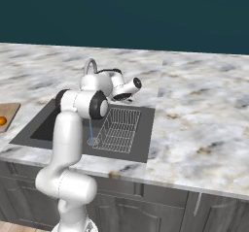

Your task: Pick the tangerine, peach from the sink and place them on the cutting board to airdry. Then turn off the sink faucet.

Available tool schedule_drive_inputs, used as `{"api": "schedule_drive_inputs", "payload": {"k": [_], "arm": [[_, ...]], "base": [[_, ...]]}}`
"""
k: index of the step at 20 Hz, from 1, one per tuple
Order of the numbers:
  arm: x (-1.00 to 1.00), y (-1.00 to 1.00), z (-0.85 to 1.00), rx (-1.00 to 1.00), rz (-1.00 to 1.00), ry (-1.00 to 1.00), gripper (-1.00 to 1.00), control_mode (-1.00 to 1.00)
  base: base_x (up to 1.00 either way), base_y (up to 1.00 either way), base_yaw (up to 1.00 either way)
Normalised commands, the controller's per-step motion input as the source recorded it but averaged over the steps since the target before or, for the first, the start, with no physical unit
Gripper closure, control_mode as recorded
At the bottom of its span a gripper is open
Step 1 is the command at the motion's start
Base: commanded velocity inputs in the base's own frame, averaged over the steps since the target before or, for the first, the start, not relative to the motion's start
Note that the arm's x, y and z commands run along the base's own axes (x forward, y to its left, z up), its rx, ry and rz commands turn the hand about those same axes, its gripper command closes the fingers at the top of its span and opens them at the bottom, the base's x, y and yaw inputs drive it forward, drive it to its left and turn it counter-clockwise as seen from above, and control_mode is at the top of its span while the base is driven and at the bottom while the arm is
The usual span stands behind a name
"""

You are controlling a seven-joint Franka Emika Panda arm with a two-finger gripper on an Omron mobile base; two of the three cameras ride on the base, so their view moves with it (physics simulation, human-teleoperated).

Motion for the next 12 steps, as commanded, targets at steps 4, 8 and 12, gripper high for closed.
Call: {"api": "schedule_drive_inputs", "payload": {"k": [4,8,12], "arm": [[0.25,0.01,-0.03,0.02,0.0,0.02,1.0,-1.0],[0.22,0.03,-0.05,0.01,0.0,0.02,1.0,-1.0],[0.08,0.08,-0.26,0.0,0.0,0.0,1.0,-1.0]], "base": [[0.0,0.0,0.0],[0.0,0.0,0.0],[0.0,0.0,0.0]]}}
